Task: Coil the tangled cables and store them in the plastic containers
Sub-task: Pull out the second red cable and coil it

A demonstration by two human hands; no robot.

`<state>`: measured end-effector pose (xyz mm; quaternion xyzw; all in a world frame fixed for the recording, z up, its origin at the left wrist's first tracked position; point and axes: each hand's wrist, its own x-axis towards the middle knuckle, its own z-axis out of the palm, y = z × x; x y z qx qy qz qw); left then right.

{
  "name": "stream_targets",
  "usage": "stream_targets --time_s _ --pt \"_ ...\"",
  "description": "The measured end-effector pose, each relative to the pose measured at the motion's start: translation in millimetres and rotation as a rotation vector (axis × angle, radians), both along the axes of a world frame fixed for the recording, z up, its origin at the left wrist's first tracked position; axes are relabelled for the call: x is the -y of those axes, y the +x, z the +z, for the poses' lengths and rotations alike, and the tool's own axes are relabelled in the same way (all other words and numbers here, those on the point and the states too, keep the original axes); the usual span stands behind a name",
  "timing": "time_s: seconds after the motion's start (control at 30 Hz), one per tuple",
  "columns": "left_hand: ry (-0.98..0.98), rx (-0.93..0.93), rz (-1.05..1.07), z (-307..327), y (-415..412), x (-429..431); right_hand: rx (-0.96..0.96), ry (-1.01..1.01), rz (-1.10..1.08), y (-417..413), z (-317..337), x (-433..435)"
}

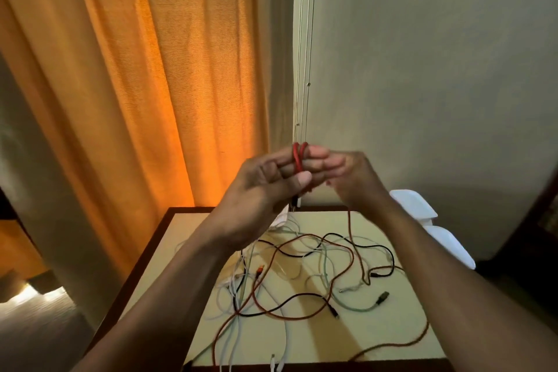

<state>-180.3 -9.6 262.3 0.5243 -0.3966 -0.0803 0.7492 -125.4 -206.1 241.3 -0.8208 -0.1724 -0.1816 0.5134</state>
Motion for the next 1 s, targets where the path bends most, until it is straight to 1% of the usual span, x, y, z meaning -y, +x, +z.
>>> stream_targets --time_s 0.07,0.1,0.17,0.23,0.3,0.33,0.43,0.6,0.7,0.8,0.93,1.0 --pt "-0.111 -0.052 0.031 4 3 2 -0.048 -0.096 -0.042 -11 -25 -8" --pt "-0.155 -0.077 0.059 3 7 2 -0.035 -0.124 -0.043 -17 -35 -11" --pt "-0.199 -0.109 0.158 -1 19 1 0.024 -0.156 -0.028 -30 -46 -15" --pt "-0.18 -0.1 0.298 -9 33 -1 0.135 -0.278 -0.007 -41 -45 -15" --pt "-0.062 -0.03 0.437 -15 43 -1 0.242 -0.46 -0.017 -48 -41 -12" --pt "0.028 0.017 0.484 -18 46 -1 0.261 -0.536 -0.039 -50 -37 -9" --pt "0.347 0.127 0.52 -30 55 -5 0.309 -0.7 -0.103 -57 -15 3" --pt "0.677 0.079 0.398 -52 57 -22 0.477 -0.833 -0.089 -58 25 17" --pt "0.779 0.08 0.258 -56 47 -21 0.522 -0.816 -0.071 -52 43 14" --pt "0.707 0.037 0.148 -57 32 -11 0.512 -0.671 -0.036 -38 53 8" --pt "0.414 -0.04 0.031 -50 15 -5 0.432 -0.432 -0.051 -9 44 8" --pt "0.254 -0.054 -0.038 -43 11 -4 0.321 -0.358 -0.046 3 26 12"
